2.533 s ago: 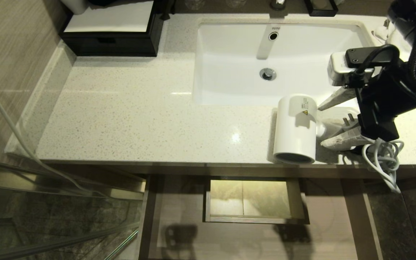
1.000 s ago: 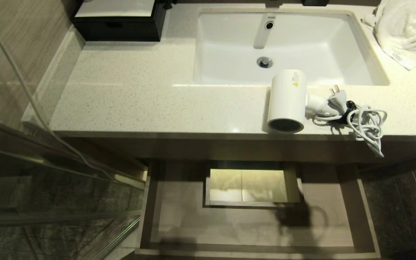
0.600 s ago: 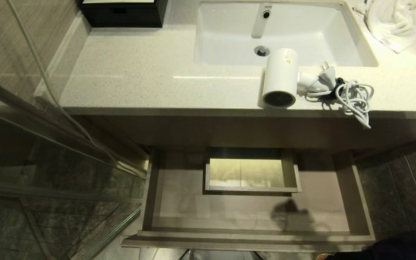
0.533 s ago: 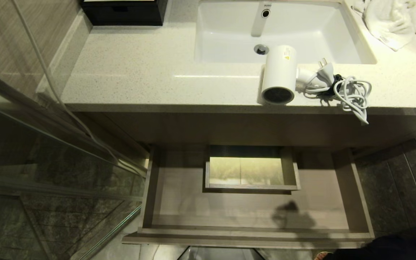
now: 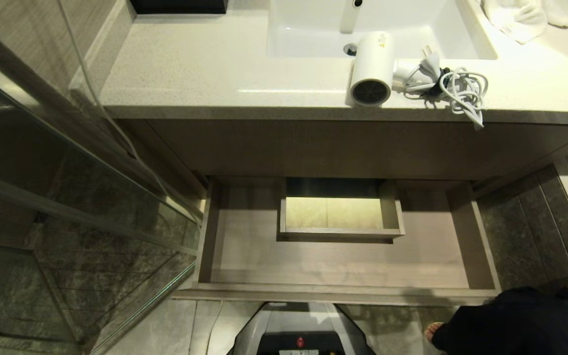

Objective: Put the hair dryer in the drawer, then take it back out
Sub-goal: Close the drawer

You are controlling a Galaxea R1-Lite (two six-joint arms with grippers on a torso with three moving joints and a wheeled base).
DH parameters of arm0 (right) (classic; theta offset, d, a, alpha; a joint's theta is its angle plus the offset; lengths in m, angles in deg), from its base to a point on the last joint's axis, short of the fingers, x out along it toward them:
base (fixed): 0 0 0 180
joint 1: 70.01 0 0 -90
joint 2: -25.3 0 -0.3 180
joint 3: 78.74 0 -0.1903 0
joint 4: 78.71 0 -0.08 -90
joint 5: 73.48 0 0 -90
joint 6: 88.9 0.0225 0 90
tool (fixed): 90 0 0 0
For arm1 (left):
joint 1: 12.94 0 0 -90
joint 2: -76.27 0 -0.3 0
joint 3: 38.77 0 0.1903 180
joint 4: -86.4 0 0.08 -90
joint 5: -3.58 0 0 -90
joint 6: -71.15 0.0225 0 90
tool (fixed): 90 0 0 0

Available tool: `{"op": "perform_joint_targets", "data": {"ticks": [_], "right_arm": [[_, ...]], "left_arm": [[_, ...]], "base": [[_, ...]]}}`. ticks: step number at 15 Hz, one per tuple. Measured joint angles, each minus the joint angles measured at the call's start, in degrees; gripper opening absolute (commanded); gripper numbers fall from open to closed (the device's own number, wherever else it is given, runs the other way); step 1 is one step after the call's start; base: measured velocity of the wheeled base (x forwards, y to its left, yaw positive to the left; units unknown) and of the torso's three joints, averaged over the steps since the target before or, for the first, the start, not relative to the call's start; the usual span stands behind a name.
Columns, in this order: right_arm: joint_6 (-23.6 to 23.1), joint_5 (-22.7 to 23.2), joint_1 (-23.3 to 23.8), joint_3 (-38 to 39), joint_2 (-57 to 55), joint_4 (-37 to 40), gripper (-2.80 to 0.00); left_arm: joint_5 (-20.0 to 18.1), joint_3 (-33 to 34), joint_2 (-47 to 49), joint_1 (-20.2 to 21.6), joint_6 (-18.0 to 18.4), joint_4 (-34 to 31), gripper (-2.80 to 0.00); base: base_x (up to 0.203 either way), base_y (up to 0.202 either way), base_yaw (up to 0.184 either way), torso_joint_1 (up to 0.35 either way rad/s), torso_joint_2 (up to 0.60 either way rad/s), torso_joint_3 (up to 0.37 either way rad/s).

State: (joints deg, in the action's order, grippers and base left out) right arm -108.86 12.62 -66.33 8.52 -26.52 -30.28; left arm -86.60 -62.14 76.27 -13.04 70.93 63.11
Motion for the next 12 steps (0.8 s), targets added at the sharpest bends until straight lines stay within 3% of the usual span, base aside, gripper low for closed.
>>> {"op": "perform_joint_targets", "data": {"ticks": [4,12], "right_arm": [[0.1,-4.4,-0.2,0.5,0.1,0.5,-2.8],[0.2,-5.5,-0.5,2.0,1.7,0.7,-2.8]], "left_arm": [[0.0,0.0,0.0,0.0,0.0,0.0,-2.8],[0.0,0.0,0.0,0.0,0.0,0.0,-2.8]], "base": [[0.0,0.0,0.0,-0.193,-0.11,-0.288],[0.0,0.0,0.0,-0.202,0.31,0.093]]}}
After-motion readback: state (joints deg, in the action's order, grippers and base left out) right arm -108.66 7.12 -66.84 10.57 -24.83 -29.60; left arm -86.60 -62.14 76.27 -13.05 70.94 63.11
